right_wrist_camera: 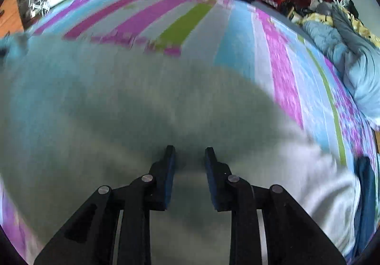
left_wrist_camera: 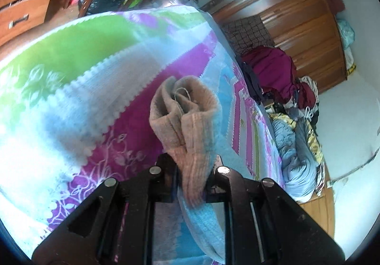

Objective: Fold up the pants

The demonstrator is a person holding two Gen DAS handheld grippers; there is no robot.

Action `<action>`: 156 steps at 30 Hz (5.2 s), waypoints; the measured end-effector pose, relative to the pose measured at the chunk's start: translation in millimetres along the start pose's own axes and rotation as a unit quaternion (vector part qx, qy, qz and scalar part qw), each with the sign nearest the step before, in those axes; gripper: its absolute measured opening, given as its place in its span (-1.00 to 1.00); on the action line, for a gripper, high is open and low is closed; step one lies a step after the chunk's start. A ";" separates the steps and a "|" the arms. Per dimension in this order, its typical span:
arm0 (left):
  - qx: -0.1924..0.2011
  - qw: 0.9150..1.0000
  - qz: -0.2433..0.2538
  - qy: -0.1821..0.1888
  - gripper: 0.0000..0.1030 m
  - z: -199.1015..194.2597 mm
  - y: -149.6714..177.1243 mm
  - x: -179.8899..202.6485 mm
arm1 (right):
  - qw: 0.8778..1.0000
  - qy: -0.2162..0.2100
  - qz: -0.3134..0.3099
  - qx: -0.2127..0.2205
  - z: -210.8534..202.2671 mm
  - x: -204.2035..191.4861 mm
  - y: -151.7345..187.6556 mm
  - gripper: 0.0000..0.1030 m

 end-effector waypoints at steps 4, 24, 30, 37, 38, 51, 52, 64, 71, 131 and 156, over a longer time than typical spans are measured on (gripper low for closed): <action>0.005 1.000 0.002 0.003 -0.71 -1.7 -3.3 5.8 | 1.000 -0.012 -0.011 -0.011 -18.3 -10.8 20.0 -0.42; 0.014 0.998 0.053 0.043 -0.79 -4.5 -9.8 37.2 | 0.994 -0.095 -0.027 0.040 6.9 -83.3 -35.1 -0.39; 0.013 0.992 0.099 0.076 -0.80 -11.2 -11.7 82.4 | 0.980 -0.194 0.011 0.040 -21.9 -63.9 -53.2 -0.68; 0.011 0.993 0.078 0.092 -0.80 -9.0 -7.1 69.3 | 0.914 -0.377 -0.137 0.061 -21.1 -92.9 -186.5 0.82; 0.010 0.993 0.078 0.093 -0.80 -9.7 -6.3 67.9 | 0.899 -0.409 -0.152 0.036 -6.8 -107.4 -201.2 0.82; 0.000 0.992 0.069 0.103 -0.80 -20.3 -7.5 58.9 | 0.780 -0.506 -0.351 -0.107 30.6 -262.3 -263.1 0.66; -0.002 0.992 0.072 0.105 -0.80 -20.0 -8.2 61.8 | 0.777 -0.509 -0.353 -0.109 28.3 -258.8 -262.4 0.66; -0.011 0.980 0.148 0.133 -0.80 -18.6 -3.2 126.7 | 0.882 -0.431 -0.180 -0.062 39.1 -94.8 -224.9 0.56; -0.061 0.949 0.259 0.167 -0.80 -6.5 38.1 223.0 | 0.926 -0.378 -0.003 0.023 4.8 34.5 -169.1 0.44; -0.277 0.929 0.242 0.036 0.02 51.7 157.0 164.0 | 0.926 -0.363 0.078 0.069 -53.5 94.3 1.9 -0.57; -0.245 0.920 0.301 -0.049 0.26 63.0 146.1 129.9 | 0.974 -0.228 -0.005 0.002 -35.9 49.7 42.9 -0.20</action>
Point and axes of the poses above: each gripper's, at about its wrist camera, not at the fingertips, and z roughly the way its jaws point, x to its right, y to its underside, the point moved 6 cm from there along z, roughly the way its jaws point, and after that the axes turned 3 degrees about -z, right-handed, at the moved point
